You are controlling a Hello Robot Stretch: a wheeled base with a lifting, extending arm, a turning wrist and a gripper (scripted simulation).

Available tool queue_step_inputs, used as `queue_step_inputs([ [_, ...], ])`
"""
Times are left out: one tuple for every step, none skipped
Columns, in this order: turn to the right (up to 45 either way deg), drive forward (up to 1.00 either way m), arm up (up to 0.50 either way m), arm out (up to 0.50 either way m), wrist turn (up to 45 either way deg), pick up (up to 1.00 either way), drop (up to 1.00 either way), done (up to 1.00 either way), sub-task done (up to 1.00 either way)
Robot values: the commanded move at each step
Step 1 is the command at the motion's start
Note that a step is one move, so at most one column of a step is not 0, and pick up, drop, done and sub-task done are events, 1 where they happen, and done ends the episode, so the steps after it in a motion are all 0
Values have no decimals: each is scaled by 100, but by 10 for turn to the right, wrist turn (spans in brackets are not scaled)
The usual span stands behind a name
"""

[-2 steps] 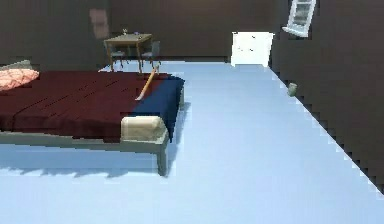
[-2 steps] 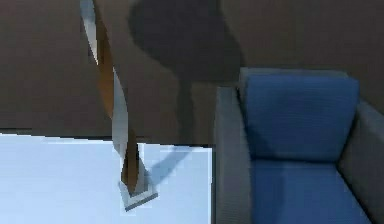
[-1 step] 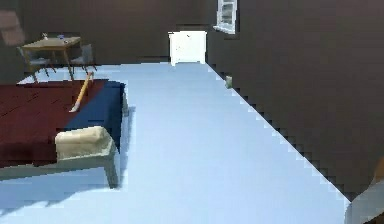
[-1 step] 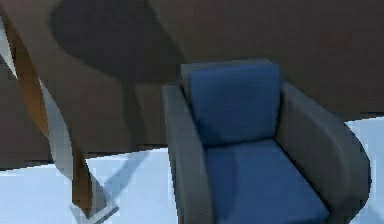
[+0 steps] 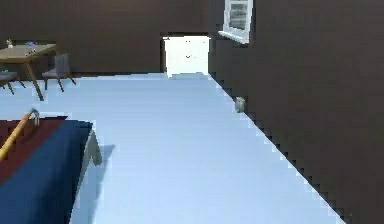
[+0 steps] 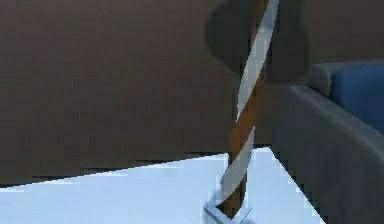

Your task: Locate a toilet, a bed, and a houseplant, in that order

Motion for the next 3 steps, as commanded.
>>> queue_step_inputs([
  [210, 0, 0, 0, 0, 0, 0, 0, 0],
  [0, 10, 0, 0, 0, 0, 0, 0, 0],
  [-450, 0, 0, 0, 0, 0, 0, 0, 0],
])
